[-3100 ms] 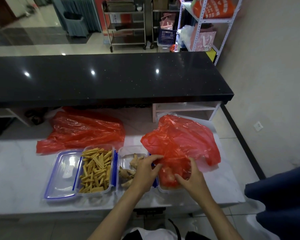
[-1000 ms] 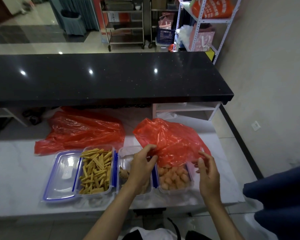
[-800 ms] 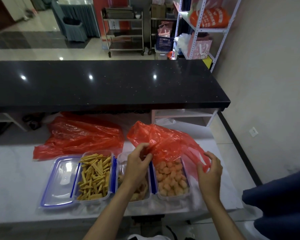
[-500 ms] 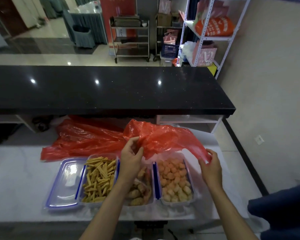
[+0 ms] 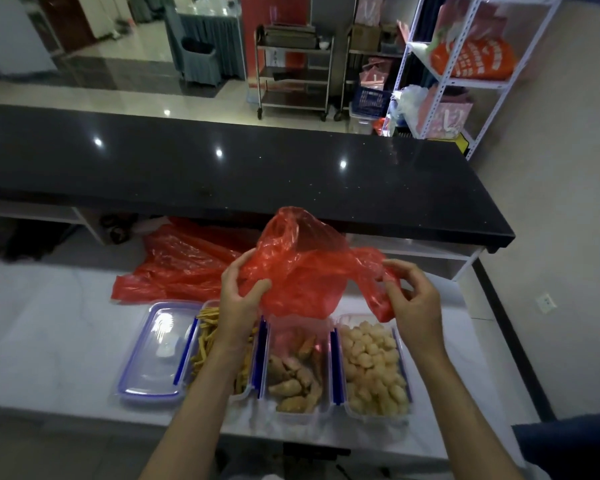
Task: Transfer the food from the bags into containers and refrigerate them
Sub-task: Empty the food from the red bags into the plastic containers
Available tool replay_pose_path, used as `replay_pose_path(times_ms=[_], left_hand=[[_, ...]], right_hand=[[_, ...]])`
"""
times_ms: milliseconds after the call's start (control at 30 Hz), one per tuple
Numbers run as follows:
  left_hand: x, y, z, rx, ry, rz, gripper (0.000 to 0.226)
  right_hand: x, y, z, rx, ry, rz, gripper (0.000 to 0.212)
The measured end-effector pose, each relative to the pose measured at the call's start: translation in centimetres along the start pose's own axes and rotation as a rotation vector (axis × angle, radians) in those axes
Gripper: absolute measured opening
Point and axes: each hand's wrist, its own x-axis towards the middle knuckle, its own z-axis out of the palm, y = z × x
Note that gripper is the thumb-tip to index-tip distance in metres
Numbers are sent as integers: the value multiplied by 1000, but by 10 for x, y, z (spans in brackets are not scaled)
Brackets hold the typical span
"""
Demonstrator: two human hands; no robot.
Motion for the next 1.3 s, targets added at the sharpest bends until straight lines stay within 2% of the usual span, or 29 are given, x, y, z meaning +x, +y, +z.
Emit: replay_pose_path(times_ms=[167, 300, 367, 433, 500, 567, 600, 633, 733, 833, 900, 1000, 1033, 1133, 1167, 1200, 1267, 1300], left_hand=[[20, 7, -24, 304, 45, 63, 40], [42, 7, -52, 483, 74, 109, 8], [52, 11, -63, 508, 44, 120, 2], [58, 17, -73, 447, -22, 116, 10], [65, 20, -79, 409, -98, 124, 41], [75, 20, -81, 527, -142, 165, 67], [81, 18, -83, 618, -147, 202, 70], [87, 17, -85, 701, -145, 252, 64], [104, 14, -98, 867, -155, 397, 27], [108, 23, -118, 713, -252, 373, 12], [106, 30, -134, 531, -335, 317, 12], [101, 43, -160, 393, -455, 229, 15], [101, 48, -167, 357, -537, 185, 21], [100, 54, -182, 403, -730, 133, 69], [101, 54, -184, 418, -715, 154, 73], [103, 53, -186, 406, -662, 185, 66], [107, 54, -189, 348, -519, 222, 36], [110, 56, -191, 314, -455, 226, 25]], right_hand=[[-4, -26, 30, 73, -93, 24, 21], [-9, -40, 60, 78, -174, 76, 8], [-9, -48, 77, 65, -175, 94, 6], [-10, -57, 97, 58, -180, 125, 7], [-12, -65, 117, 53, -200, 146, 6], [-16, -73, 138, 54, -231, 168, 4], [-18, -77, 148, 55, -244, 179, 5], [-20, -80, 157, 57, -253, 190, 8], [-27, -90, 181, 102, -256, 239, 20], [-31, -97, 198, 122, -224, 275, 29], [-32, -99, 209, 171, -215, 317, 33], [-34, -104, 229, 255, -171, 347, 31], [-34, -105, 236, 269, -155, 340, 29], [-36, -114, 256, 223, -165, 297, 30], [-37, -118, 263, 205, -190, 275, 31], [-38, -122, 270, 196, -217, 246, 32], [-41, -127, 282, 156, -223, 147, 33], [-44, -128, 287, 99, -171, 67, 32]])
